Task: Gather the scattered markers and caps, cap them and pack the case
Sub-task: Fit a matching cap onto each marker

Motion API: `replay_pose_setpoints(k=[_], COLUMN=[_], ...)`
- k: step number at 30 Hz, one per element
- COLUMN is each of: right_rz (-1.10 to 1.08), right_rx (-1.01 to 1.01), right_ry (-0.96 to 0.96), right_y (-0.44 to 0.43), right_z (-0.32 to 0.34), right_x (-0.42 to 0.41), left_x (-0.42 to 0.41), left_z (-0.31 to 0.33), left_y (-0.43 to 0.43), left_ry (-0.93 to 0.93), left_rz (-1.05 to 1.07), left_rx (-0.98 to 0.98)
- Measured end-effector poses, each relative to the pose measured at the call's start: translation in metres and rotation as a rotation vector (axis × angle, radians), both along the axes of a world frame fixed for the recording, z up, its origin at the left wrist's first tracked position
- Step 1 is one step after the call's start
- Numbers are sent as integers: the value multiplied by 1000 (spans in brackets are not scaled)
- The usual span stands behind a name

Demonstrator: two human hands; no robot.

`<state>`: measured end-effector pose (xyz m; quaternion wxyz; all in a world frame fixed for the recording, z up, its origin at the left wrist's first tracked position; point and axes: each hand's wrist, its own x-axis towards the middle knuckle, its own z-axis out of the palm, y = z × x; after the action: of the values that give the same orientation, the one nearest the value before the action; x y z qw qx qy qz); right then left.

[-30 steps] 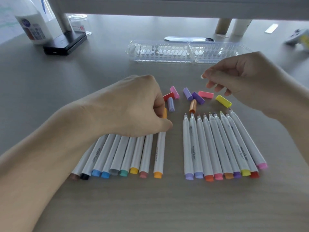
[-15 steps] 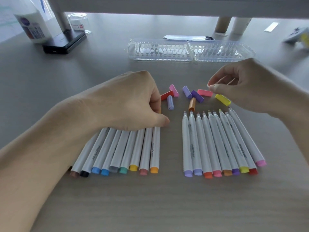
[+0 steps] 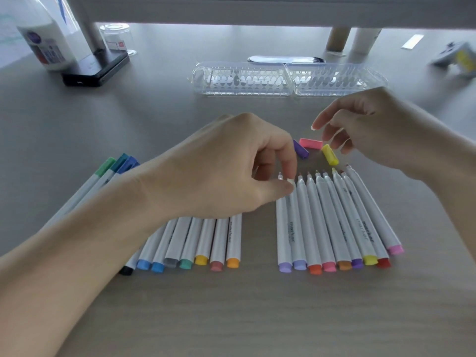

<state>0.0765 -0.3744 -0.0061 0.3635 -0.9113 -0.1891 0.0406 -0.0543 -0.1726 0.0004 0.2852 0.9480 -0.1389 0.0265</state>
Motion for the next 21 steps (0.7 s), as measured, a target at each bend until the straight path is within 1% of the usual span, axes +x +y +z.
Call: replay_pose_setpoints(k=[4,13,21], right_rz=[28,47,54], right_rx=[-22,-27,-28], right_ry=[-31,-47,-39], right_y=[2,5,5], right_z=[0,1,1], right_x=[-4,-8,-7], left_x=[0,1,2], left_z=[-1,2,3], left_y=[2,7,7], left_ry=[31,109,107], left_rz=[-47,-63,-73], left_rx=[17,24,32])
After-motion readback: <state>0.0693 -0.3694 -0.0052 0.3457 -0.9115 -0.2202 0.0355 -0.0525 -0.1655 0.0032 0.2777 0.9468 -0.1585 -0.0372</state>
